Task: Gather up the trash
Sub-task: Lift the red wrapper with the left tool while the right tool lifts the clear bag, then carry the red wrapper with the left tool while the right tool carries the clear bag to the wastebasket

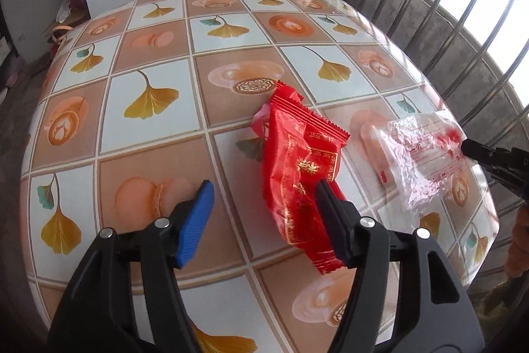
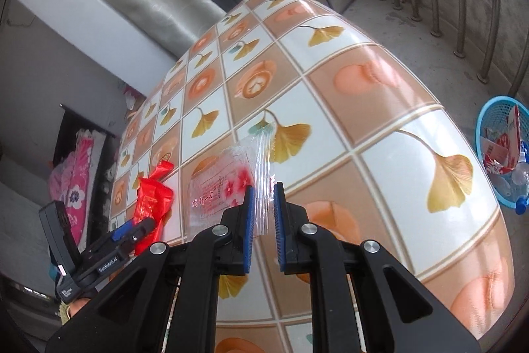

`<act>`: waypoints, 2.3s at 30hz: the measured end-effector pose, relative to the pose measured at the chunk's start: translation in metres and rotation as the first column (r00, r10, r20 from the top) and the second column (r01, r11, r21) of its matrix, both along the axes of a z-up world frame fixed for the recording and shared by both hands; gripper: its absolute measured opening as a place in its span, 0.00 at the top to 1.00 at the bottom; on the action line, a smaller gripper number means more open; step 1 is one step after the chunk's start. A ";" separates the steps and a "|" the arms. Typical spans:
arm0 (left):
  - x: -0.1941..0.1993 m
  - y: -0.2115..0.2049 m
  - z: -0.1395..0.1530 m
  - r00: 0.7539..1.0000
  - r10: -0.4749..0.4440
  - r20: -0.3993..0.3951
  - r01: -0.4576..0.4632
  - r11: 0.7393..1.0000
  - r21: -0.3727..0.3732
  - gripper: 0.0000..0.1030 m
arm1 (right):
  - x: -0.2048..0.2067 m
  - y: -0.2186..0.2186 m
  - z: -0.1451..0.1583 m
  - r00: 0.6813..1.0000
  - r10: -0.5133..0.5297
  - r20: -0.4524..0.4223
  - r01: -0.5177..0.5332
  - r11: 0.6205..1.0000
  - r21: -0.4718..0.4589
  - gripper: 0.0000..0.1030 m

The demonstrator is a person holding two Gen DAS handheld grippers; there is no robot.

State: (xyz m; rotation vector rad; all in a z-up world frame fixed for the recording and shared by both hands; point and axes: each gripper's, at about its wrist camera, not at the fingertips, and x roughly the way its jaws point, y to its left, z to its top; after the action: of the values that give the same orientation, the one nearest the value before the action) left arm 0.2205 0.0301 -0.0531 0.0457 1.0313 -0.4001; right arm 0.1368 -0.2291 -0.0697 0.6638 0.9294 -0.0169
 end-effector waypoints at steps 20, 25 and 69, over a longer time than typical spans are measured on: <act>-0.020 -0.041 0.016 0.992 -0.044 0.117 0.034 0.996 0.087 0.99 | -0.013 -0.028 -0.003 0.999 -0.041 0.012 0.040 0.998 0.049 0.88; -0.029 -0.049 0.032 0.985 -0.063 0.161 0.049 0.995 0.090 1.00 | -0.017 -0.036 -0.003 0.998 -0.053 0.025 0.051 0.996 0.077 0.88; -0.092 -0.342 0.054 0.832 -0.551 0.069 0.552 0.834 -0.002 1.00 | -0.294 -0.260 -0.024 0.626 -0.779 0.045 0.779 0.627 0.020 0.88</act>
State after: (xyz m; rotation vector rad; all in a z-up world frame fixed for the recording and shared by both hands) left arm 0.1290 -0.3115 0.0008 0.3439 0.9363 -0.9342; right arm -0.1567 -0.4893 -0.0936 1.0264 0.5216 -0.7888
